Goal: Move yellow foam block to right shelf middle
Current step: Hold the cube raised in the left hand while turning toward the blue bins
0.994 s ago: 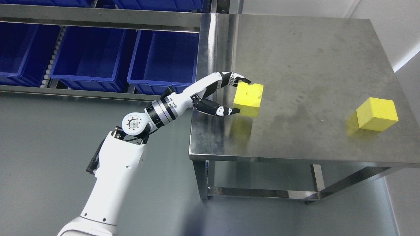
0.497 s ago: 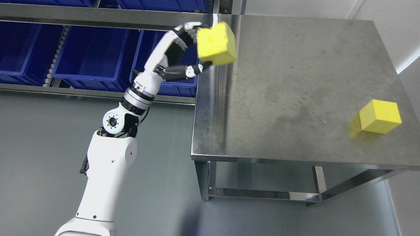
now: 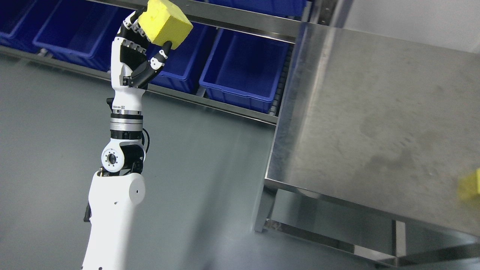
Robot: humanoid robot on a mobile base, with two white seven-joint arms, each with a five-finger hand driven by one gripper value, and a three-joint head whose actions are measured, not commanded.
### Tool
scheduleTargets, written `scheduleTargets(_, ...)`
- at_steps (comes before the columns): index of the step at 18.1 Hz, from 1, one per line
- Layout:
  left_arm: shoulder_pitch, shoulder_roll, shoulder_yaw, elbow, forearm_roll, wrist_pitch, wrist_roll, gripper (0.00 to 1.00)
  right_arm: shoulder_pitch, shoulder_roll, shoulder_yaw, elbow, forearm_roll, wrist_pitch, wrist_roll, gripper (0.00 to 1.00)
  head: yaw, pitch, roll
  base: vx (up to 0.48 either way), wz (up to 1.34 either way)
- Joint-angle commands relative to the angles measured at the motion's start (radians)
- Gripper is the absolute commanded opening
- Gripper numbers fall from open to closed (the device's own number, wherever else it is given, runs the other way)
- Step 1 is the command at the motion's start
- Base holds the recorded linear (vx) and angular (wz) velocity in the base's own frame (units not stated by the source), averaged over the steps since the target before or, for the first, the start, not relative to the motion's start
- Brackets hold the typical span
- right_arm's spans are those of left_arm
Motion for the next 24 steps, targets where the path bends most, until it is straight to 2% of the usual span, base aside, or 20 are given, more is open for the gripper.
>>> scheduleTargets(1, 0.045, 0.017, 0.112, -0.094, 0.009, 0.058, 0.006, 0.29, 0.002, -0.017, 0.0, -0.017, 0.003, -0.001, 0.0, 1.0, 0.0, 0.0, 0.0, 0.0, 0.72)
scheduleTargets(5, 0.048, 0.017, 0.184, -0.149, 0.009, 0.241, 0.01, 0.29, 0.002, -0.017, 0.0, -0.017, 0.003, -0.001, 0.0, 1.0, 0.0, 0.0, 0.0, 0.013, 0.94)
scheduleTargets(8, 0.044, 0.017, 0.213, -0.198, 0.006, 0.303, 0.009, 0.29, 0.002, -0.017, 0.0, -0.017, 0.003, -0.001, 0.0, 1.0, 0.0, 0.0, 0.0, 0.012, 1.13)
scheduleTargets(16, 0.044, 0.044, 0.247, -0.202, 0.003, 0.314, 0.006, 0.29, 0.002, -0.017, 0.0, -0.017, 0.003, -0.001, 0.0, 1.0, 0.0, 0.0, 0.0, 0.065, 1.0)
scheduleTargets(24, 0.044, 0.09, 0.282, -0.202, 0.003, 0.329, 0.001, 0.29, 0.002, -0.017, 0.0, -0.017, 0.003, -0.001, 0.0, 1.0, 0.0, 0.0, 0.0, 0.136, 0.44)
